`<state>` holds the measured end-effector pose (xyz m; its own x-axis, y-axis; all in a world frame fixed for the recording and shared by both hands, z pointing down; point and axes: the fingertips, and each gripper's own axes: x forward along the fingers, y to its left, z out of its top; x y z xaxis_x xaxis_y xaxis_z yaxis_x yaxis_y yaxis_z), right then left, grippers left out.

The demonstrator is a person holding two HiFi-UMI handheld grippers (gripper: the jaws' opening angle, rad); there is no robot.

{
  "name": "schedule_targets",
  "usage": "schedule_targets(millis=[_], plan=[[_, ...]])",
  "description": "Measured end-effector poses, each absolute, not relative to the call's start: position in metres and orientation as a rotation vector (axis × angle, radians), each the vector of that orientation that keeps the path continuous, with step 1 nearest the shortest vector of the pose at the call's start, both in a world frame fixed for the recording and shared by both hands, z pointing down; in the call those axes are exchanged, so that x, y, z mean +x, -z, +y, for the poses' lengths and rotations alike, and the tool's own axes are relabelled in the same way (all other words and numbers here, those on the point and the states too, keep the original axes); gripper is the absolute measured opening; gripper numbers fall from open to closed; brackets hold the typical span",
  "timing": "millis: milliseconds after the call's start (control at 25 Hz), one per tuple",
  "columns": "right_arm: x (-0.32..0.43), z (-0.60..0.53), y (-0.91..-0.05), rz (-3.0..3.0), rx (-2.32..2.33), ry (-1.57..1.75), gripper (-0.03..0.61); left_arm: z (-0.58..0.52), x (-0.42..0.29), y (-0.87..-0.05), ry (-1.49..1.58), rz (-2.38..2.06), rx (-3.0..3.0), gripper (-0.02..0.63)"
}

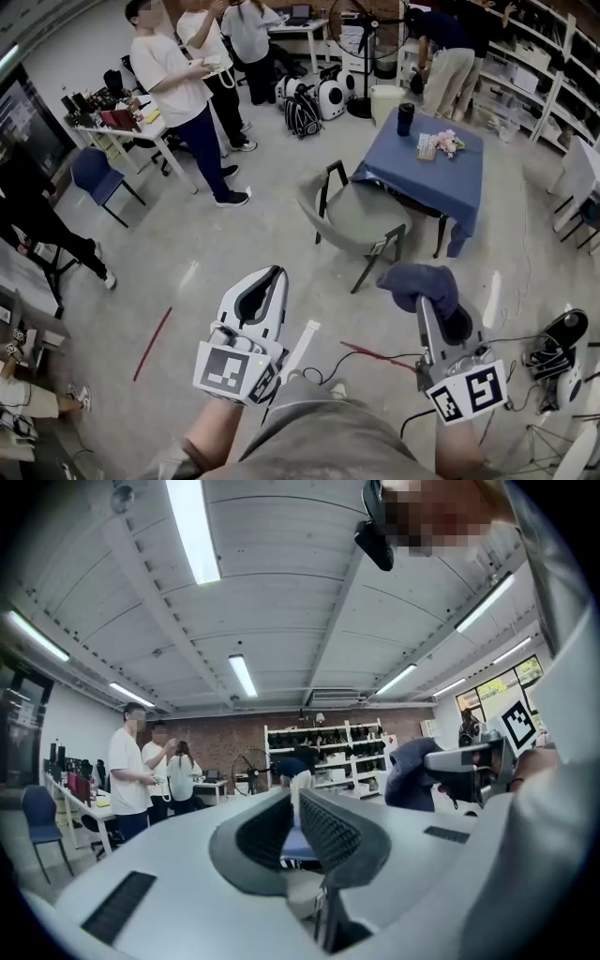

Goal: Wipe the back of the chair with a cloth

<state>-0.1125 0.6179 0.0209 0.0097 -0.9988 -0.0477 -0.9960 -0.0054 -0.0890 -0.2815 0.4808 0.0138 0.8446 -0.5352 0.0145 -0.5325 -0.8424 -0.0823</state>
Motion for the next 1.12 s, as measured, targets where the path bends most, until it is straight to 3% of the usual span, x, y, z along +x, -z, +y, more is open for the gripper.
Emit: schedule_targets(millis=[80,600,1120], plan=[[-0.112,0.618,-0.023,2.153,-2.153,0.055,0.097,0.479,-0.282,-0.009,0.032,0.877,-2.923,0.182],[-0.093,0.605,-0.042,2.160,-2.167,0.121,0.097,0.459,-0.264,-0.029,0.144,0.863,-2.939,0.178],[-0.048,0.516,-0.072,2.190,-2.201,0.180,0.098,0.354,-0.226,-0.061,0.170,0.962,-3.003,0.179]])
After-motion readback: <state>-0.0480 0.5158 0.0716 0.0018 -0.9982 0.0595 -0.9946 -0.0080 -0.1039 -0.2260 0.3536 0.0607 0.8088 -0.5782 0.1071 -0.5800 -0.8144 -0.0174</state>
